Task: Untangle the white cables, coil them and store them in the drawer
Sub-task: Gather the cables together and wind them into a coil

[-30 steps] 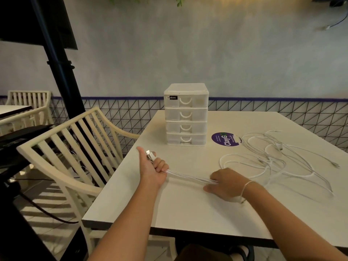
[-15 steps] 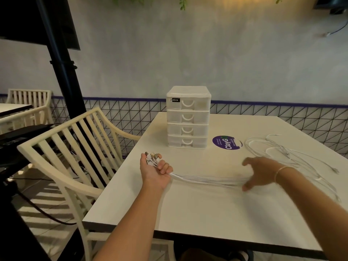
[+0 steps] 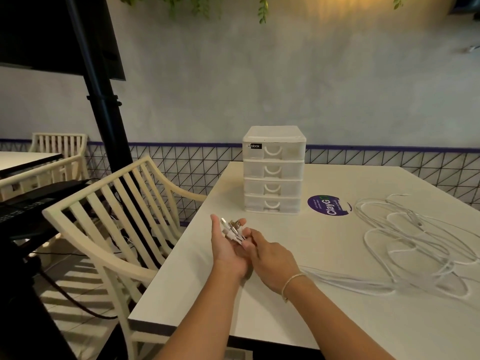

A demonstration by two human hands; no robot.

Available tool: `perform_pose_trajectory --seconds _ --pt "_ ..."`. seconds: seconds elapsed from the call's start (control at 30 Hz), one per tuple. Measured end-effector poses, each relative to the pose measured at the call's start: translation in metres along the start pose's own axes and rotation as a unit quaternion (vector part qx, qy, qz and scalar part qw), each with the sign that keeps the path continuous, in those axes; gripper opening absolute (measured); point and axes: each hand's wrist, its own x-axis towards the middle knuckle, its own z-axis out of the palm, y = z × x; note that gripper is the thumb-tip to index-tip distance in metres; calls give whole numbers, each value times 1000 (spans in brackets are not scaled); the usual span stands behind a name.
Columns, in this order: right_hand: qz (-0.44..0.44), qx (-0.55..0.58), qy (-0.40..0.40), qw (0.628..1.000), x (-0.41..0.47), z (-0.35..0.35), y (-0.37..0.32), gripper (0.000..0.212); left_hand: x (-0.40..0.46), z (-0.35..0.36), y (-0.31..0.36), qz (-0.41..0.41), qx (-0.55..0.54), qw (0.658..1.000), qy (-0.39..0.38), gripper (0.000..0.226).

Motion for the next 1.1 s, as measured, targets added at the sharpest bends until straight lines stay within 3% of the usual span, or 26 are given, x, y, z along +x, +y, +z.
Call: perform_pose_trajectory --seconds 0.17,0.47,0.67,0.83,1.03,1.1 --pt "-11 -54 12 998 -1 -2 18 42 1 1 4 -7 -25 1000 6 32" --pt "-11 -80 34 996 -3 -2 18 42 3 6 -5 9 23 1000 -18 29" --pt "-1 -93 39 995 -3 1 15 43 1 8 -6 40 34 999 -14 39" --pt "2 -63 38 997 -3 2 17 36 2 7 -6 34 40 998 -29 30" --pt "-17 -53 9 998 -8 -3 20 36 5 2 -4 51 19 998 -19 51" --pt "-11 -4 -22 1000 -10 -14 27 30 9 -3 2 55 -15 998 -20 53"
